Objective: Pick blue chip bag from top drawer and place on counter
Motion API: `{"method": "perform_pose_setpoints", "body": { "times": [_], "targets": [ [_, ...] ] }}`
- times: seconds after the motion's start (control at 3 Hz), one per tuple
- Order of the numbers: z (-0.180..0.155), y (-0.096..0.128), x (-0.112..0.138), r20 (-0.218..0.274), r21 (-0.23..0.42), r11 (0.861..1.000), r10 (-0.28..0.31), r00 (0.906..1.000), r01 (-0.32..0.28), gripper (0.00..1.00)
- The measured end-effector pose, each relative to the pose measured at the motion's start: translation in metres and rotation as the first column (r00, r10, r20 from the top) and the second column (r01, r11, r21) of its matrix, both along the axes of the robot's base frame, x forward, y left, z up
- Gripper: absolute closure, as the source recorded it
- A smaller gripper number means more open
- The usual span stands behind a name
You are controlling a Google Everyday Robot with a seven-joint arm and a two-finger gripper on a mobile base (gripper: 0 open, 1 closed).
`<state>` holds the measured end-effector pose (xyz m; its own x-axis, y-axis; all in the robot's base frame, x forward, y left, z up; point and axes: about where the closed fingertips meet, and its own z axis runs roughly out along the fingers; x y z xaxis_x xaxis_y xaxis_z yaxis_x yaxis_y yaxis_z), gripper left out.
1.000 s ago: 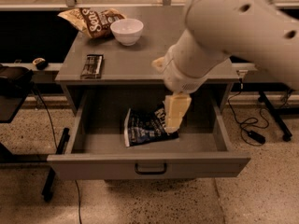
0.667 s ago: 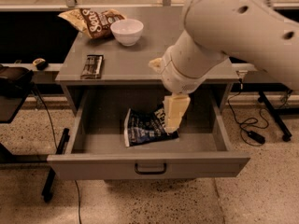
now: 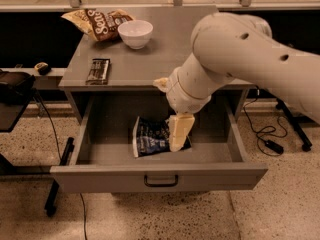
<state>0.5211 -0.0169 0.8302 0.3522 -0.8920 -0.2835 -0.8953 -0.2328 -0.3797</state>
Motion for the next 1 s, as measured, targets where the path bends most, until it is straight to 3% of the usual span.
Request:
{"method": "perform_pose_setpoints", "body": {
  "times": [0.33, 0.67, 1.0],
  "targets": [
    [-0.031, 0.008, 0.004, -0.009, 0.045, 0.999, 0.013, 0.9999, -0.013, 0.25],
    [-0.044, 0.017, 0.013, -0.002, 0.041, 0.998, 0.037, 0.9993, -0.037, 0.26],
    [-0.066, 0.025, 0.023, -0.027, 0.033, 0.999, 0.041, 0.9988, -0.04, 0.24]
  ]
}}
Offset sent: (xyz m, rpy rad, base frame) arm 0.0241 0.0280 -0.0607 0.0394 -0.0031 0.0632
